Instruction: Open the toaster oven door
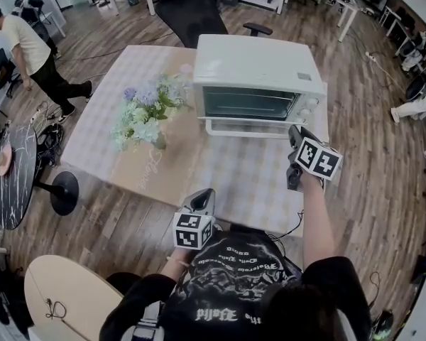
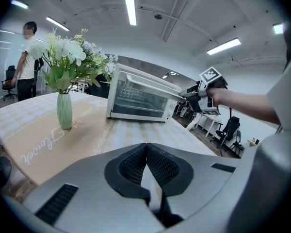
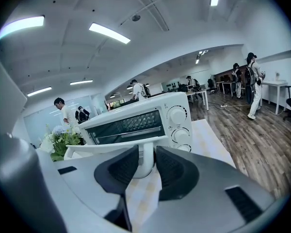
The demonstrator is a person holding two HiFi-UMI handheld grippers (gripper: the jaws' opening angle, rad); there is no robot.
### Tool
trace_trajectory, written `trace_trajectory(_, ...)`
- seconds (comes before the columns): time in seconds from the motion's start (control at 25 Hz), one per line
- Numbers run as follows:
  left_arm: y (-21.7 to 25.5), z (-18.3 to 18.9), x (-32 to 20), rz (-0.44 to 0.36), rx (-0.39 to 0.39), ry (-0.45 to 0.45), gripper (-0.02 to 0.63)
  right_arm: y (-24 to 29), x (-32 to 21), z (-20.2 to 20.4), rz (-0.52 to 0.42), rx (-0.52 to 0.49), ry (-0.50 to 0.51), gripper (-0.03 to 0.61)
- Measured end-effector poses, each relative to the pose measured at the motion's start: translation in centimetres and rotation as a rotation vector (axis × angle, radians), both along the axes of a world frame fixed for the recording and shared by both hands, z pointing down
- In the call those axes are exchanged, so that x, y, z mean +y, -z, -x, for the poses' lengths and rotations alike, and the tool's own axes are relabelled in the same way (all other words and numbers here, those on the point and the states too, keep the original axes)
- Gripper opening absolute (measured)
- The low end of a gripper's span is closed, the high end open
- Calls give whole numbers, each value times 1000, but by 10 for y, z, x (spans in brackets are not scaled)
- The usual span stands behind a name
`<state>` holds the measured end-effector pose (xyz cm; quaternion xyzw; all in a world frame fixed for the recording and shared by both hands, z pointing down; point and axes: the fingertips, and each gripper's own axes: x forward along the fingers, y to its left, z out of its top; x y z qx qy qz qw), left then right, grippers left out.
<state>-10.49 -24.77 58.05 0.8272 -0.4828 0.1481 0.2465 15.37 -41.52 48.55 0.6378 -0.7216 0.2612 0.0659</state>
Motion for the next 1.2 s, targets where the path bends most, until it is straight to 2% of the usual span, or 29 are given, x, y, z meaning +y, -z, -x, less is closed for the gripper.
trace_trajectory(0.32, 1, 10, -1, -5, 3, 30, 18, -12, 19, 1, 19, 17, -4, 120)
trace_trajectory(0.64, -1, 15, -5, 9, 1, 56, 19, -43, 40, -1, 92, -50, -15, 104)
trace_trajectory(1.2, -6, 30, -3, 35, 13, 110, 18, -82, 69, 4, 176, 22, -26, 99)
